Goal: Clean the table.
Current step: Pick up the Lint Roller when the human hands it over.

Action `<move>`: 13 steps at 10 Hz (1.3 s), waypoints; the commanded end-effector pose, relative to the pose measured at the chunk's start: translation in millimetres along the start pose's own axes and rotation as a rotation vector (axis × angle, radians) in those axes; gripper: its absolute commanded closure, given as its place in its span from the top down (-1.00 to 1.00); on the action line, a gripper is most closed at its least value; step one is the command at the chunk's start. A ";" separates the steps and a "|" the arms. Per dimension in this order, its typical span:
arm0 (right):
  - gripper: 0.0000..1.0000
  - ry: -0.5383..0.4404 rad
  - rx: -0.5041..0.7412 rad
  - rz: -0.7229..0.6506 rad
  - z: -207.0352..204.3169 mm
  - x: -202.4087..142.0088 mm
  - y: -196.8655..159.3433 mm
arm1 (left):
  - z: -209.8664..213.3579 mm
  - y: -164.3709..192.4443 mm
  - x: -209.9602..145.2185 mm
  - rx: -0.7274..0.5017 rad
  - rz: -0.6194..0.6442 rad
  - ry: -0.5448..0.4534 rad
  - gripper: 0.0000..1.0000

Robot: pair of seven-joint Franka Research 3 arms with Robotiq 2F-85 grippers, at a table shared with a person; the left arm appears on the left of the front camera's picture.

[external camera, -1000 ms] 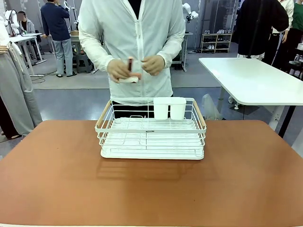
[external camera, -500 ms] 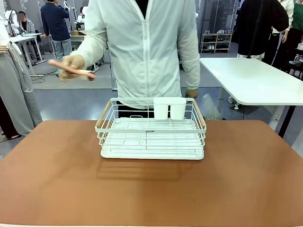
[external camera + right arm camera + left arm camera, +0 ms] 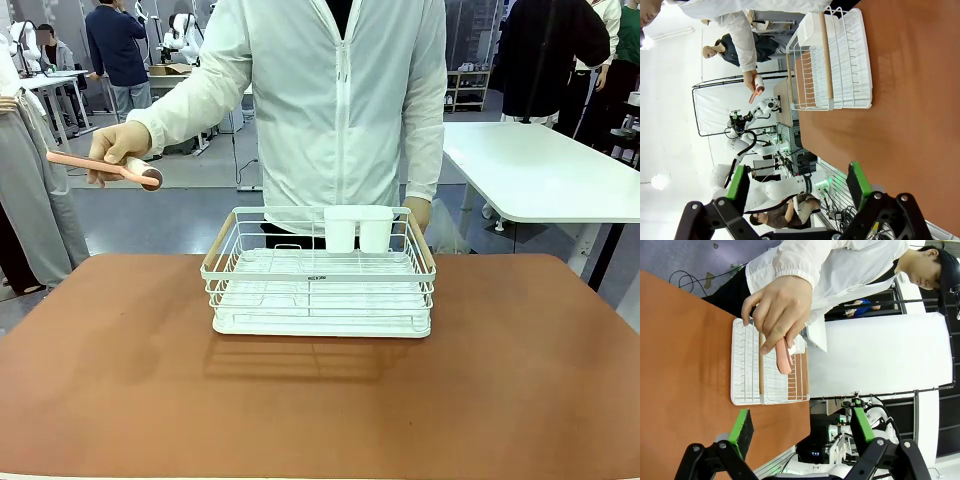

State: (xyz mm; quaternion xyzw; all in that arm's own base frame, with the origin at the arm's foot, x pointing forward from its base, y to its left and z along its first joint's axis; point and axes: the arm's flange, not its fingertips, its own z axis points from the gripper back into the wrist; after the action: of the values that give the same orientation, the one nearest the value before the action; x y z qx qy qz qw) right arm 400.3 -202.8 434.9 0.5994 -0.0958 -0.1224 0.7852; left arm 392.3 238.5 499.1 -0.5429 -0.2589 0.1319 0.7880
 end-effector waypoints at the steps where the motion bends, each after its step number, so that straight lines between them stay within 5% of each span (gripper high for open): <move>1: 1.00 0.000 0.000 0.001 0.2 -0.1 0.7 | 1.6 -0.6 -1.5 -0.001 -0.001 -0.005 1.00; 9: 1.00 0.000 0.000 0.001 0.2 -0.1 0.7 | 0.0 0.0 0.0 0.000 0.000 0.000 1.00; 11: 1.00 0.000 0.000 0.001 0.2 -0.1 0.7 | -24.5 -54.1 -29.9 0.126 0.052 -0.143 1.00; 13: 1.00 0.000 0.000 0.001 0.2 -0.1 0.7 | -42.0 -83.1 -48.8 0.293 0.232 -0.245 1.00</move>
State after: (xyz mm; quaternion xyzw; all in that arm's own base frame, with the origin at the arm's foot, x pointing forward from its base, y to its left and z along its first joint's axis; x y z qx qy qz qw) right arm 400.4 -202.5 434.5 0.5994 -0.0952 -0.1224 0.7853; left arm 382.0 179.7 546.9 -0.4629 -0.2923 0.2494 0.7988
